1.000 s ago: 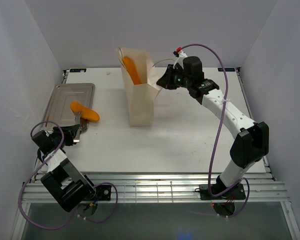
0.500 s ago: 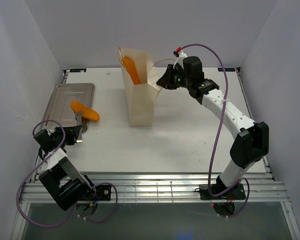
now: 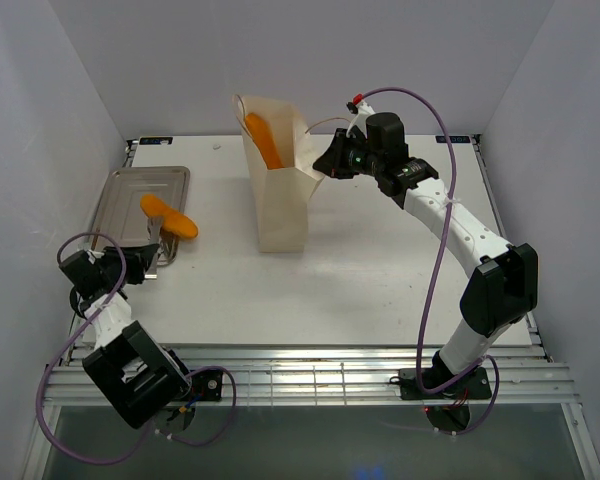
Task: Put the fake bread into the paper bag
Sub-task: Pick up the fake bread from the plate, then place the fake bread in the paper bag, then place the clamp at the center of the board.
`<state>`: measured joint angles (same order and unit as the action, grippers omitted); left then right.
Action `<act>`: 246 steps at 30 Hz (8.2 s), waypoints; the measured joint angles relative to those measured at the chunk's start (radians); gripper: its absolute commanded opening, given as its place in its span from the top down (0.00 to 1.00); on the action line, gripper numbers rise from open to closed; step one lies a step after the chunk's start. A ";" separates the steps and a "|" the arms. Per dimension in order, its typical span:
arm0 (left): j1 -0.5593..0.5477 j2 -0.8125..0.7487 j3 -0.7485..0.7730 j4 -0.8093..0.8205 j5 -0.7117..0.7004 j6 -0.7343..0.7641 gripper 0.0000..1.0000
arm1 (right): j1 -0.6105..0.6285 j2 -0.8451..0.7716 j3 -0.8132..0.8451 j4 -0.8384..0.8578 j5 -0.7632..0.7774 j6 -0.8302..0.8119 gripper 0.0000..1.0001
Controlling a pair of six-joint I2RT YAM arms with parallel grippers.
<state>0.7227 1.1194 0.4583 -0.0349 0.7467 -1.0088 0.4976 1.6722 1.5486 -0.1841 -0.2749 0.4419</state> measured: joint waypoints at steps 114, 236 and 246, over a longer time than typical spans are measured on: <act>-0.967 -0.069 0.698 -0.390 -0.456 0.181 0.56 | 0.112 0.036 0.185 -0.180 0.150 0.051 0.92; -0.947 0.293 0.050 0.174 -0.856 0.371 0.40 | 0.100 -0.650 -0.555 -0.217 0.211 -0.039 0.10; -0.946 0.196 0.090 0.052 -0.838 0.415 0.27 | 0.098 -0.638 -0.631 -0.220 0.230 -0.021 0.10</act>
<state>-0.2237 1.3155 0.5488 0.0174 -0.0917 -0.5941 0.5957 1.0340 0.9180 -0.4042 -0.0444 0.4210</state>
